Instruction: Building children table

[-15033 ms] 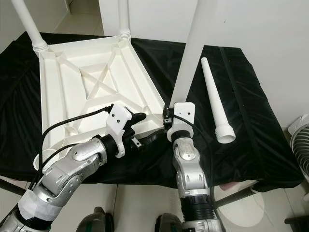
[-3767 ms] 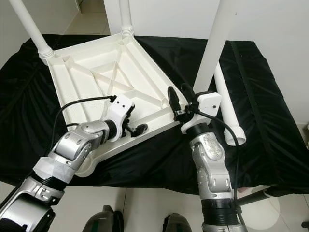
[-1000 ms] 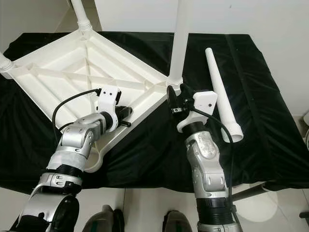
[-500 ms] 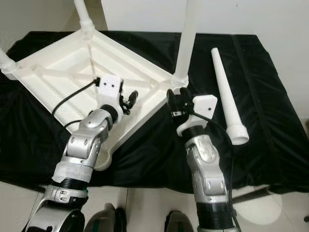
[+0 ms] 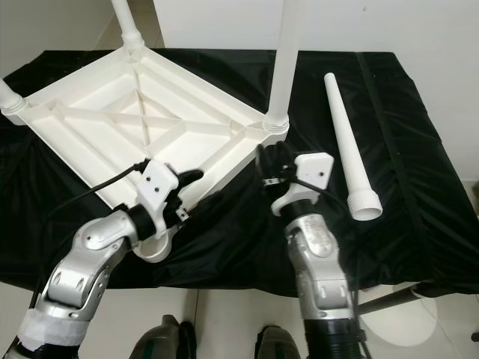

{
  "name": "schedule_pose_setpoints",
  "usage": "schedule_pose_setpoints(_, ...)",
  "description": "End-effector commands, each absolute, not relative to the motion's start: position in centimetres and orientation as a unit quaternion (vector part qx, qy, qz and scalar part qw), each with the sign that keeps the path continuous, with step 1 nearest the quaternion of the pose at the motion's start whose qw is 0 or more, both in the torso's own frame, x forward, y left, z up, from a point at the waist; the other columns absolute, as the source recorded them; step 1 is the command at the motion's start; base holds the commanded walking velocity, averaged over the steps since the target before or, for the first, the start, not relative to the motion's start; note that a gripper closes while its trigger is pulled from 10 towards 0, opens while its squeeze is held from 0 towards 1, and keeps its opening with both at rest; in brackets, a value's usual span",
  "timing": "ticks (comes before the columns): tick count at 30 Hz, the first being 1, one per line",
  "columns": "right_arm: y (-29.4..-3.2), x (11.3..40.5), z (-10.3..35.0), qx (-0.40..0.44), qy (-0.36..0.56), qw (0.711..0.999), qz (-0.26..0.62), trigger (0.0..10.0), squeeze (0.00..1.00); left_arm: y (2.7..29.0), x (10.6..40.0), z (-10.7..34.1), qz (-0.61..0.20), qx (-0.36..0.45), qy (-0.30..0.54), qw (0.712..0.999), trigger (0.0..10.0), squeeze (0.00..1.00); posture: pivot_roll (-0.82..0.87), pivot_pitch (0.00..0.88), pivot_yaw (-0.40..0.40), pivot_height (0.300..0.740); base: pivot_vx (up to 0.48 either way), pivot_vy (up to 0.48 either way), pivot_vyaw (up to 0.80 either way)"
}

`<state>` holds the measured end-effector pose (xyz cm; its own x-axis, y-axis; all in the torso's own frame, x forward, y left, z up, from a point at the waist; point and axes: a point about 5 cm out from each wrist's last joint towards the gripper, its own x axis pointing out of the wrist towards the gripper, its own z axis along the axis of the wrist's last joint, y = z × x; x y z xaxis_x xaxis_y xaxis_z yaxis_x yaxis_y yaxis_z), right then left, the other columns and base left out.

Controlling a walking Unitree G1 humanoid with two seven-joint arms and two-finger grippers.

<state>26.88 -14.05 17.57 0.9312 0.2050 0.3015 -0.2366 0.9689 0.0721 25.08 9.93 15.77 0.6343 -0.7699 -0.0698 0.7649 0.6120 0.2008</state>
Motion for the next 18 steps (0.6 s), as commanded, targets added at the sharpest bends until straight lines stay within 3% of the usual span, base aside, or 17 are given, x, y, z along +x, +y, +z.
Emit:
schedule_pose_setpoints(1,-14.1,27.0,17.2,0.053,-0.136,0.984,0.101,10.0,0.00,10.9,25.0,15.7,-0.407,0.118,0.001,0.906,10.0,0.00,-0.02,0.116,0.080,0.740,0.000,0.000,0.00)
schedule_pose_setpoints(5,-14.4,27.3,16.9,0.054,-0.120,0.988,0.077,10.0,0.00,13.5,25.8,15.2,-0.327,0.118,0.039,0.937,10.0,0.00,-0.01,0.118,0.070,0.740,0.000,0.000,0.00)
schedule_pose_setpoints(11,-14.8,27.5,16.7,0.051,-0.107,0.991,0.063,10.0,0.00,14.3,25.3,15.7,-0.345,0.137,0.029,0.928,10.0,0.00,0.00,0.128,0.063,0.740,0.000,0.000,0.00)
schedule_pose_setpoints(13,-15.4,27.7,16.1,0.047,-0.086,0.994,0.041,10.0,0.00,15.3,24.4,15.8,-0.368,0.170,0.020,0.914,10.0,0.00,0.01,0.119,0.061,0.740,0.000,0.000,0.00)
schedule_pose_setpoints(18,-15.9,27.6,15.7,0.030,-0.081,0.996,0.037,10.0,0.00,17.3,23.7,15.4,-0.371,0.163,0.047,0.913,10.0,0.00,0.01,0.113,0.065,0.740,0.000,0.000,0.00)
